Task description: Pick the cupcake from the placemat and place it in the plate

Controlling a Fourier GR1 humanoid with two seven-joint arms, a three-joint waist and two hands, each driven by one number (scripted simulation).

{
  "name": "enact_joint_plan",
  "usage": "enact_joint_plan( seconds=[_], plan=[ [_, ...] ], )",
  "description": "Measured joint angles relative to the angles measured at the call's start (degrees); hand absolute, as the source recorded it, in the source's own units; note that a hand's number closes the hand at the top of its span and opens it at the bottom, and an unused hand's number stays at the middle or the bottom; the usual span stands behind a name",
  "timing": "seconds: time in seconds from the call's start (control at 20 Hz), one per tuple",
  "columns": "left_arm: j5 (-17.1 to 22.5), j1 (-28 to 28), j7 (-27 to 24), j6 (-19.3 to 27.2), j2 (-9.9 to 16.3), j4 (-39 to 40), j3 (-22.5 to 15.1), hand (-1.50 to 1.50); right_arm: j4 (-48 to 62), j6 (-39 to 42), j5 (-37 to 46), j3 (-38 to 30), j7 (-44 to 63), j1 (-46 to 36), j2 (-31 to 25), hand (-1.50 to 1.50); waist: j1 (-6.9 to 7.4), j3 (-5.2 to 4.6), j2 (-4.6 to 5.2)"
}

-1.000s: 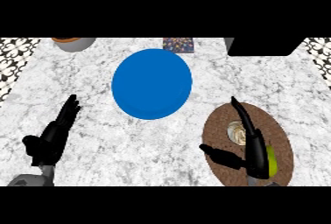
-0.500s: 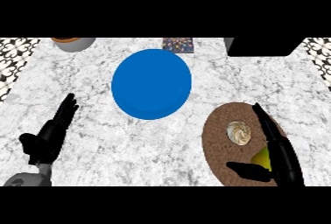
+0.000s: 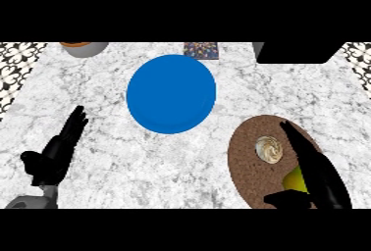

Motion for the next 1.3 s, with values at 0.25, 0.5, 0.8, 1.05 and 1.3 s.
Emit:
enact_joint_plan(
  seconds=[0.25,0.5,0.8,1.05,1.3],
  plan=[
    [-1.12,-0.58,-1.03,-1.12,-0.94,1.5,1.36,0.0,1.83,5.82,1.71,-1.14,5.45,-3.4,2.12,-1.5,0.07,0.03,0.04],
    [-1.94,-0.28,-0.02,-1.88,-1.82,0.62,2.3,0.0,4.9,10.36,3.49,-2.25,6.45,-4.06,2.87,-1.5,0.08,0.05,0.05],
    [-4.14,-1.36,0.7,-2.62,-3.63,1.41,3.87,0.0,10.74,12.75,6.41,-3.97,4.01,-5.68,7.26,-1.5,0.07,0.06,0.06],
    [-5.25,-3.28,0.52,-3.98,-4.53,3.46,5.5,0.0,16.48,13.41,9.9,-5.93,1.96,-7.62,9.46,-1.5,0.04,0.06,0.07],
    [-6.65,-1.66,0.47,-4.72,-5.63,1.99,6.31,0.0,21.19,12.58,13.59,-7.18,0.3,-7.95,12.38,-1.5,0.09,0.06,0.06]
  ],
)
